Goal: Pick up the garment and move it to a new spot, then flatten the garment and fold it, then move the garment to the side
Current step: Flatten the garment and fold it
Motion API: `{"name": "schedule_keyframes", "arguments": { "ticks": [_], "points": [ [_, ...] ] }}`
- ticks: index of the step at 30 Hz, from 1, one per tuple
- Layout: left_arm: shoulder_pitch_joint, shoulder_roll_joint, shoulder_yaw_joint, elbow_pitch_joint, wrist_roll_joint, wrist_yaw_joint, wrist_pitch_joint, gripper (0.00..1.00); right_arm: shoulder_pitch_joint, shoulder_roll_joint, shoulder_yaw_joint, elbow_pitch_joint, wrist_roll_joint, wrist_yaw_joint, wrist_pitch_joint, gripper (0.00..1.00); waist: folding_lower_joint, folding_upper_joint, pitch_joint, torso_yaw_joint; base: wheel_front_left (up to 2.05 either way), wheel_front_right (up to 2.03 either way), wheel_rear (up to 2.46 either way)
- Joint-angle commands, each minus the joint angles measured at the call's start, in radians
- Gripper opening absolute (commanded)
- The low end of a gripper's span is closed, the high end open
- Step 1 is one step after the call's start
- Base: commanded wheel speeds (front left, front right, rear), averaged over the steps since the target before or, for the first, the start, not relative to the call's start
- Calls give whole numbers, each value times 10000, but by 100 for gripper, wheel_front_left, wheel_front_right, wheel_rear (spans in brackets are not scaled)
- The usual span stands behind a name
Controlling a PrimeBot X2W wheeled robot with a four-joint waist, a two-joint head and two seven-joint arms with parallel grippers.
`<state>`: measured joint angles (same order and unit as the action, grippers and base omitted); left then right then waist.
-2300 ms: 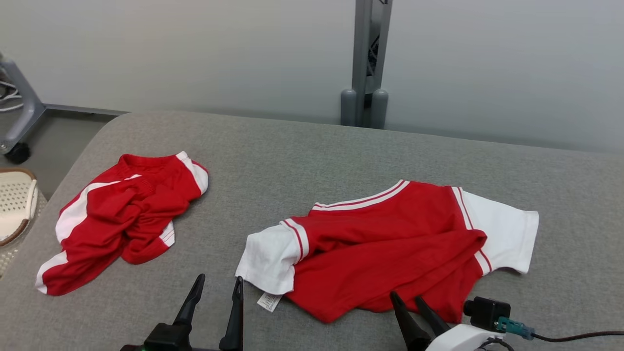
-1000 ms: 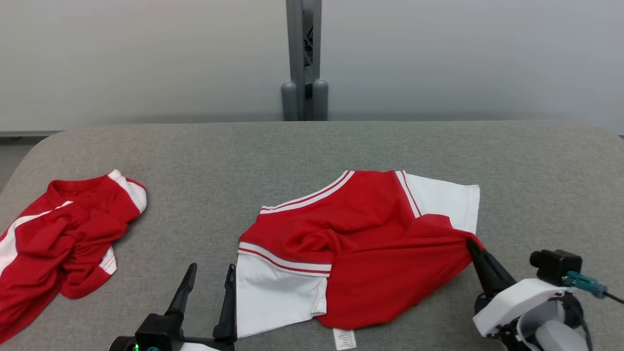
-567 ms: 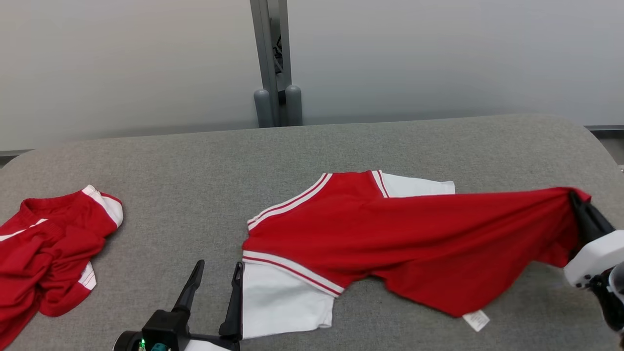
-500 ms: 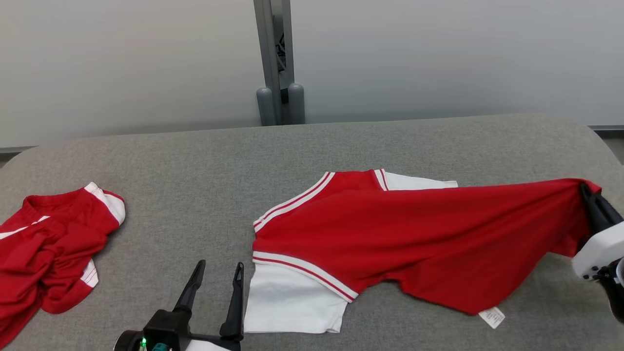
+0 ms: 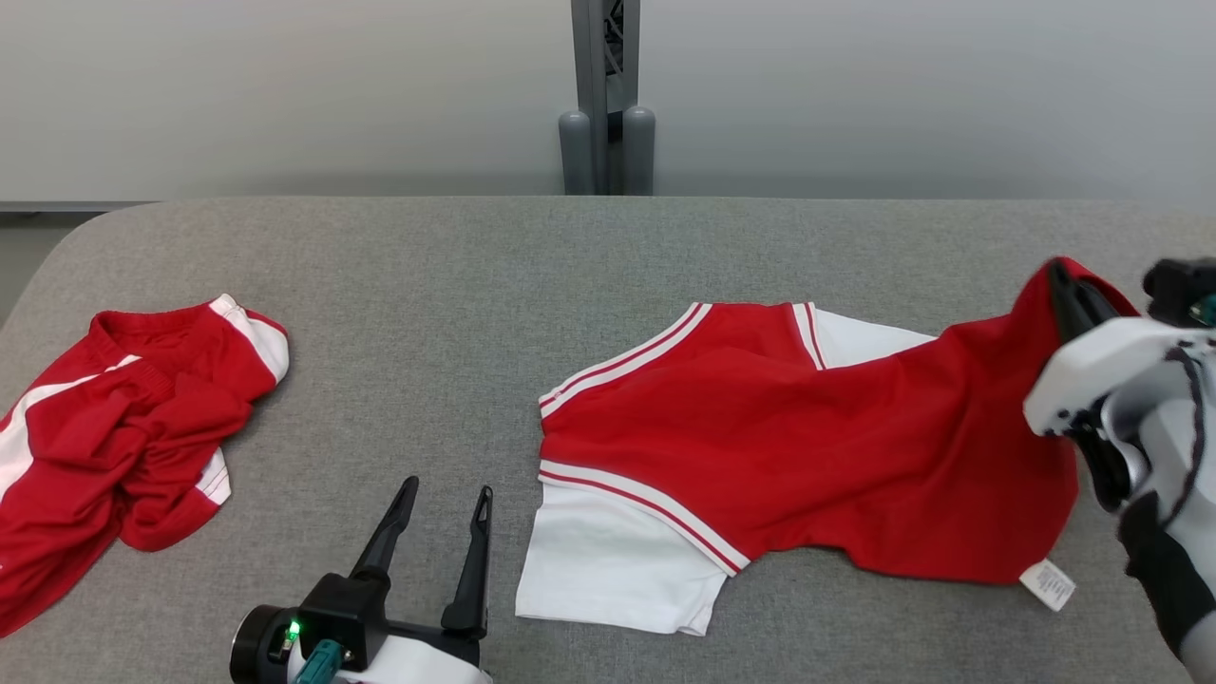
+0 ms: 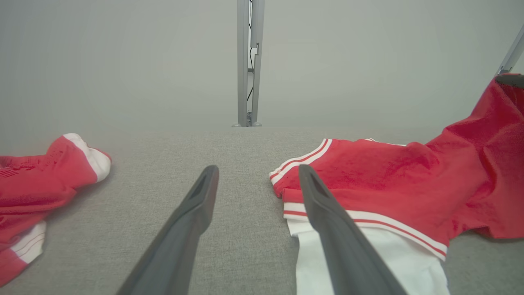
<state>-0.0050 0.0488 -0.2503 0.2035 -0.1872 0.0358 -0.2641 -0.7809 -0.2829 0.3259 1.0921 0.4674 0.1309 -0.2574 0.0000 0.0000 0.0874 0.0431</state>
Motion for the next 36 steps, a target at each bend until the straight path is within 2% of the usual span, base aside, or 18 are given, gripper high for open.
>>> {"name": "schedule_keyframes", "arguments": {
  "ticks": [1,9,10,11,12,15,18,20,22,26,28,31,34,36],
  "points": [
    [-116,37,-23,29,26,-35,-5,100,-291,61,4,26,-116,-3,-109,0,0,0,39,30,0,0,0],
    [-295,36,-224,144,84,-87,-5,100,-797,1325,170,-166,-794,-4,-88,0,0,0,100,18,0,0,0],
    [-303,37,-270,162,71,-94,-5,100,-821,1400,132,-75,-811,-3,-88,9,0,0,84,41,0,0,0],
    [-313,37,-323,184,58,-86,-5,100,-808,1453,65,65,-807,-3,-89,52,0,0,62,74,0,0,0],
    [-327,36,-368,205,43,-91,-5,100,-779,1516,0,161,-811,-3,-87,100,0,0,31,110,0,0,0],
    [-316,40,-435,224,-32,-44,-5,100,-552,1684,-225,127,-794,-3,-88,100,0,0,-37,168,0,0,0],
    [-156,34,-366,219,-92,13,-5,100,-164,1905,-4,-966,-496,-3,-88,100,0,0,-132,81,0,0,0],
    [6,39,-278,221,-121,71,-3,100,405,2007,698,-1972,-57,-3,-83,100,0,0,-254,-73,0,0,0],
    [85,34,-251,238,-183,75,-5,100,852,1791,1360,-2605,402,-6,-69,100,0,0,-397,-255,0,0,0],
    [169,34,-295,194,-236,72,-5,100,1245,1510,2053,-3017,846,-3,-69,100,0,0,-607,-539,0,0,0],
    [209,34,-337,159,-286,113,-3,100,1552,1372,2319,-2987,1084,-3,-68,100,0,0,-686,-693,0,0,0],
    [273,37,-345,148,-363,126,-5,100,1768,1195,2827,-2097,1420,-3,-59,100,0,0,-823,-908,0,0,0],
    [315,37,-391,153,-399,151,-5,100,1743,1110,2832,-1594,1726,-3,-65,100,0,0,-933,-1008,0,0,0],
    [350,43,-345,109,-454,193,-5,100,1982,971,2706,-1744,1772,-3,-71,100,0,0,-1003,-1071,0,0,0]
  ]
}}
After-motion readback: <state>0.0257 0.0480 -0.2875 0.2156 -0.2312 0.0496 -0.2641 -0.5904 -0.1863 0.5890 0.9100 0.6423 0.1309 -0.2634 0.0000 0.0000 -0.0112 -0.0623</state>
